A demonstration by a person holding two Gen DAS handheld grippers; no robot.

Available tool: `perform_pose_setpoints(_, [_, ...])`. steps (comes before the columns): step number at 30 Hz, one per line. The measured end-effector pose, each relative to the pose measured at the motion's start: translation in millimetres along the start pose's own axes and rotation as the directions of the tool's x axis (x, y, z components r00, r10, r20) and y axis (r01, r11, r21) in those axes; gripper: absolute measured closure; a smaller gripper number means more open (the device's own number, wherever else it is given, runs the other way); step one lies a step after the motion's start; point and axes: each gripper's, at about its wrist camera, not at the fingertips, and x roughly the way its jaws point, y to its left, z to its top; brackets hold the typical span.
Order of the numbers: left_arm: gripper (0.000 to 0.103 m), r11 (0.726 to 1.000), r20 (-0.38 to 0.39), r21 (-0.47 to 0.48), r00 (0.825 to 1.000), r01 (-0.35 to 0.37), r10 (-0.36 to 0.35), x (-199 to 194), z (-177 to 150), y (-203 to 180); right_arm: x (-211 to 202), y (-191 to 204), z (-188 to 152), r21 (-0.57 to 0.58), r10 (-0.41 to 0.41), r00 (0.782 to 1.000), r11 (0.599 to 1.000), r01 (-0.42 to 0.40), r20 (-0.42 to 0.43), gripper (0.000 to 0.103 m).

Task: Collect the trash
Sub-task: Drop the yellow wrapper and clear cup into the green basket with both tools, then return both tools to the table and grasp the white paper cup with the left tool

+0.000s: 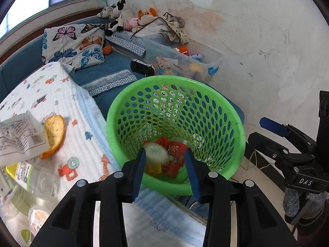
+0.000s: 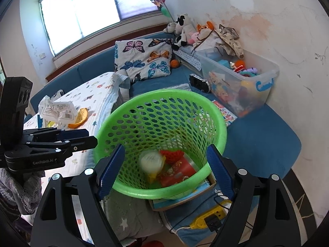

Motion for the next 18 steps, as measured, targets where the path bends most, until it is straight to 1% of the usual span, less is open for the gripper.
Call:
perform_pose_setpoints(2, [0.061, 1.0, 0.012, -0.012, 1.0, -0.009, 0.009, -7.9, -4.3, 4.0, -2.3, 5.5, -0.8, -0.004, 0.01, 1.0, 1.0, -0.01, 0.004, 0.022])
perform_pose_setpoints(11, [0.061, 0.993, 0.076, -0.094, 0.994, -0.075, 0.083, -55.5, -36.9, 38.1, -9.8, 37.8, -7.8, -0.049, 0.057, 0.998, 0.997, -0.057, 0.006, 0.018])
perform_pose_setpoints(14, [0.061, 0.987, 0.097, -0.121, 0.988, -0.11, 0.122, -72.5, -51.1, 52.9, -11.4, 49.5, -8.3, -0.066, 0.073, 0.997, 0.995, -0.073, 0.007, 0.017])
perform_pose_setpoints(18, [0.061, 0.972, 0.123, -0.159, 0.974, -0.172, 0.193, -96.7, -69.4, 72.4, -11.4, 65.8, -8.7, -0.088, 0.097, 0.995, 0.991, -0.096, 0.004, 0.017])
